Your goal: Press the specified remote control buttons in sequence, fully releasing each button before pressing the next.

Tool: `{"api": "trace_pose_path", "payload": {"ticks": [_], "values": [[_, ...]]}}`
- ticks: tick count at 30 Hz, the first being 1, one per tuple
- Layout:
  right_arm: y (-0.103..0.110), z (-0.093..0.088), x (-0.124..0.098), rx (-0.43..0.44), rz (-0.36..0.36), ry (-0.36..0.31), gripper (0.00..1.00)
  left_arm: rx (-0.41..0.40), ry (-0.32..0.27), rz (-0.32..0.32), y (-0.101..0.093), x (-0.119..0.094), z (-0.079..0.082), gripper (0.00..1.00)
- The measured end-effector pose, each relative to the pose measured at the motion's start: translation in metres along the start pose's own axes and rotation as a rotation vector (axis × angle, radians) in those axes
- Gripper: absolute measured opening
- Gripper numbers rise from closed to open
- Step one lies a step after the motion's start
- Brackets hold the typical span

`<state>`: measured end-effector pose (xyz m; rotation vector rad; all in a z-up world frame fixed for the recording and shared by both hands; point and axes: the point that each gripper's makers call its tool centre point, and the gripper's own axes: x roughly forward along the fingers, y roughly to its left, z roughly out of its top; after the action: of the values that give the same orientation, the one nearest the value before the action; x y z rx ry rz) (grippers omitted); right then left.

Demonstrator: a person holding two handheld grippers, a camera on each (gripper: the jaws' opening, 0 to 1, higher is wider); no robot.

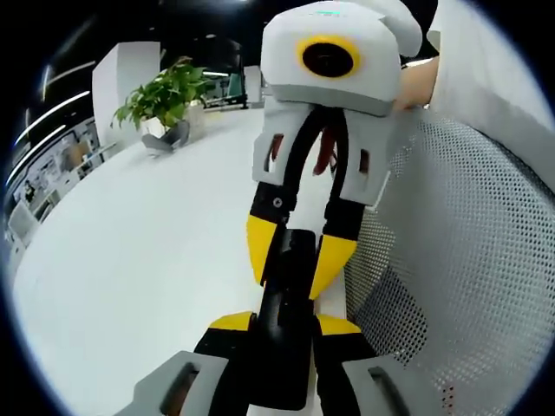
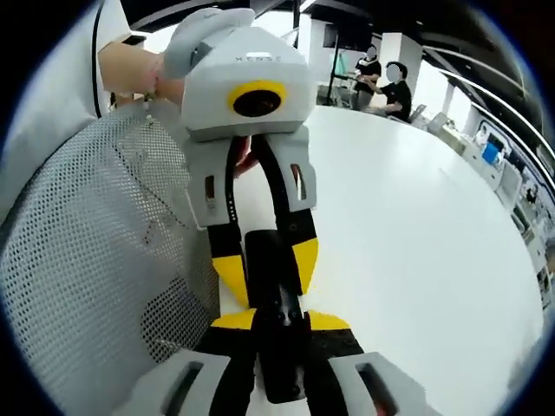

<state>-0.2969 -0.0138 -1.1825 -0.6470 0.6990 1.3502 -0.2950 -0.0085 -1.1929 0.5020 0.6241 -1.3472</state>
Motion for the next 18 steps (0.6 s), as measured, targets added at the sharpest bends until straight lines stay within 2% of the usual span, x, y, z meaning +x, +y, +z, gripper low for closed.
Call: {"api": "trace_pose_path", "payload": {"ticks": [2, 6, 12, 17, 18], "values": [[0.005, -0.002, 0.0, 0.018, 0.038, -0.002, 0.2, -0.006, -0.006, 0.008, 0.0, 0.0, 0.0, 0.25], [0.002, -0.013, 0.002, -0.003, 0.013, 0.052, 0.24, -0.018, -0.017, 0.021, 0.0, 0.0, 0.001, 0.25], [0.001, -0.012, 0.004, 0.019, 0.009, 0.064, 0.23, -0.034, -0.017, 0.049, -0.001, 0.001, 0.001, 0.26], [0.001, -0.013, 0.005, 0.044, 0.001, 0.075, 0.23, -0.079, -0.024, 0.08, 0.001, 0.002, 0.002, 0.27], [0.001, -0.013, 0.006, 0.038, -0.005, 0.078, 0.23, -0.12, -0.028, 0.084, 0.002, 0.001, 0.003, 0.28]]}}
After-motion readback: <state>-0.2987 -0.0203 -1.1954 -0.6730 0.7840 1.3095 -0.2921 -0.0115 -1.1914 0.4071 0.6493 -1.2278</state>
